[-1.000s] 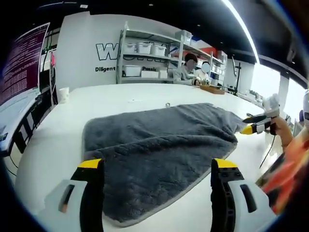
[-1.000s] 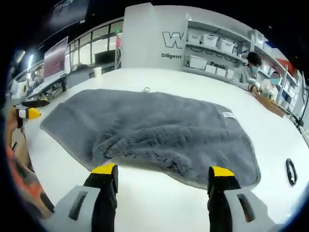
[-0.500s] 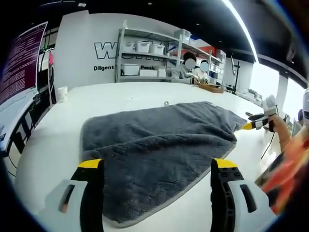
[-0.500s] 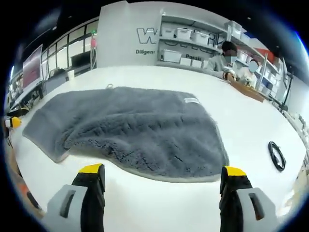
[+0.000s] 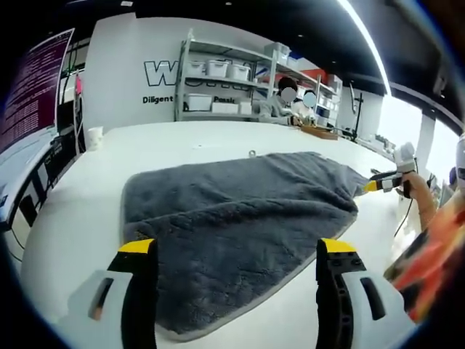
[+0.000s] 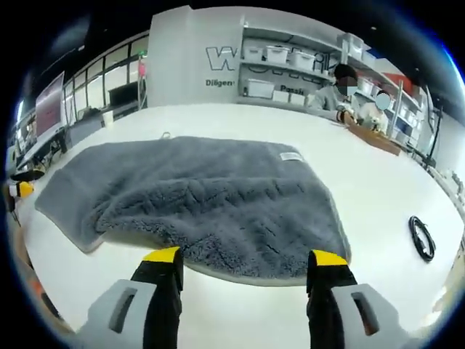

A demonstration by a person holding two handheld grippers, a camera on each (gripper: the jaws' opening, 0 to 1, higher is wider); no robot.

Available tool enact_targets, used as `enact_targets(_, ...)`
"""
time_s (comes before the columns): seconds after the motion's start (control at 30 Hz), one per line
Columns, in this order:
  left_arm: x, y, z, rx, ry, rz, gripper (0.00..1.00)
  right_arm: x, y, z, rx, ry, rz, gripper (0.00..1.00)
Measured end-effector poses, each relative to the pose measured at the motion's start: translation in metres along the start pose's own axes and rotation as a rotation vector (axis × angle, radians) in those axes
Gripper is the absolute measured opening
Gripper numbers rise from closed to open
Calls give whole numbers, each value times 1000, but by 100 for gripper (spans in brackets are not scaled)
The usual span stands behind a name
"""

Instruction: Open the folded towel by lifting each exposed corner and separating the folded layers until the towel lies flat within the target outline without major curled edges

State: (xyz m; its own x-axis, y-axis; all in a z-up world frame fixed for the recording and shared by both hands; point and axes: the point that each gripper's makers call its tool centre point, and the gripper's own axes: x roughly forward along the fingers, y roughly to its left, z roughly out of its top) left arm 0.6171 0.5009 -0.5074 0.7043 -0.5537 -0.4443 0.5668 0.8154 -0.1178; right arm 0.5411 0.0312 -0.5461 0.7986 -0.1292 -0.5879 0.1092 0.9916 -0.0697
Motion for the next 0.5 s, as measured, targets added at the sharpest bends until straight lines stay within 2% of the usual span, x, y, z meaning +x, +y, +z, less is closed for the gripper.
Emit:
enact_targets(0.13, -1, 1, -2, 1, 6, 4, 88, -1, 10, 2, -28, -11, 15, 44)
enact_targets(0.3, -1, 0, -1, -4, 1, 2, 88, 7, 22, 2, -34, -14, 64, 35)
enact_targets(0.43, 0, 0, -2, -4, 5, 3, 88, 12, 22, -3, -48, 2, 70, 19)
enact_targets(0.5, -1, 1, -2, -5, 4, 4, 88, 15, 21, -6, -57, 13, 70, 14)
